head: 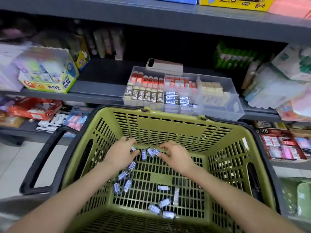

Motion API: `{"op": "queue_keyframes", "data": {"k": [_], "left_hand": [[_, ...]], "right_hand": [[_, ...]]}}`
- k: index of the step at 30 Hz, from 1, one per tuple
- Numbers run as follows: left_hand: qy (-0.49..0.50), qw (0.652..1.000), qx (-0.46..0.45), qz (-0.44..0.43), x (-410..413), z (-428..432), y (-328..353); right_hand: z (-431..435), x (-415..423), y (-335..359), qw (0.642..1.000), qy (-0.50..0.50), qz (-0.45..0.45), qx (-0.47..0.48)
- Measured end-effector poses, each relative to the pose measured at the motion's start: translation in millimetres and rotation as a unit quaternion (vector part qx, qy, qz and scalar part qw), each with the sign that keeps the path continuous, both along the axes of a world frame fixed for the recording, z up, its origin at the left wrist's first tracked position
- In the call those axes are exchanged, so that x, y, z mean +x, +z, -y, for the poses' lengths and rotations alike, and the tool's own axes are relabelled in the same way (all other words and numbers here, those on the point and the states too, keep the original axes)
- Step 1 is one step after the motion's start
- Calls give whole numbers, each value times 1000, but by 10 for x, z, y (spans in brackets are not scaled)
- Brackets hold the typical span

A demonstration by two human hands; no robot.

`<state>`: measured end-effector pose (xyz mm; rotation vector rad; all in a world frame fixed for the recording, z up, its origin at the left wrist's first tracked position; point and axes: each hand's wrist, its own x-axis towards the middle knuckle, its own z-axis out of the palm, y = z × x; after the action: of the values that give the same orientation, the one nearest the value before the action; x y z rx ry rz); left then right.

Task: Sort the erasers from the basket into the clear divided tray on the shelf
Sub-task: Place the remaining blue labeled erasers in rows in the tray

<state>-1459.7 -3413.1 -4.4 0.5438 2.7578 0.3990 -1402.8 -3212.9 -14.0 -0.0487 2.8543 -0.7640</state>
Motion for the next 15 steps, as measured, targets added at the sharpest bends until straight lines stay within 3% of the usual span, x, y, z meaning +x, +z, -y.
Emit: {"op": "queue_keyframes", "data": {"k": [3, 7, 15], "left_hand": [[15, 997, -57, 58, 27, 80, -417], [-104, 982, -155, 16, -7, 176, -721], [-123, 977, -169, -39, -41, 180, -895]], "right_hand": [[211, -41, -436, 997, -39, 46, 47], [419, -83, -793, 990, -24, 50, 127], [387, -175, -925, 992, -45, 26, 113]]}}
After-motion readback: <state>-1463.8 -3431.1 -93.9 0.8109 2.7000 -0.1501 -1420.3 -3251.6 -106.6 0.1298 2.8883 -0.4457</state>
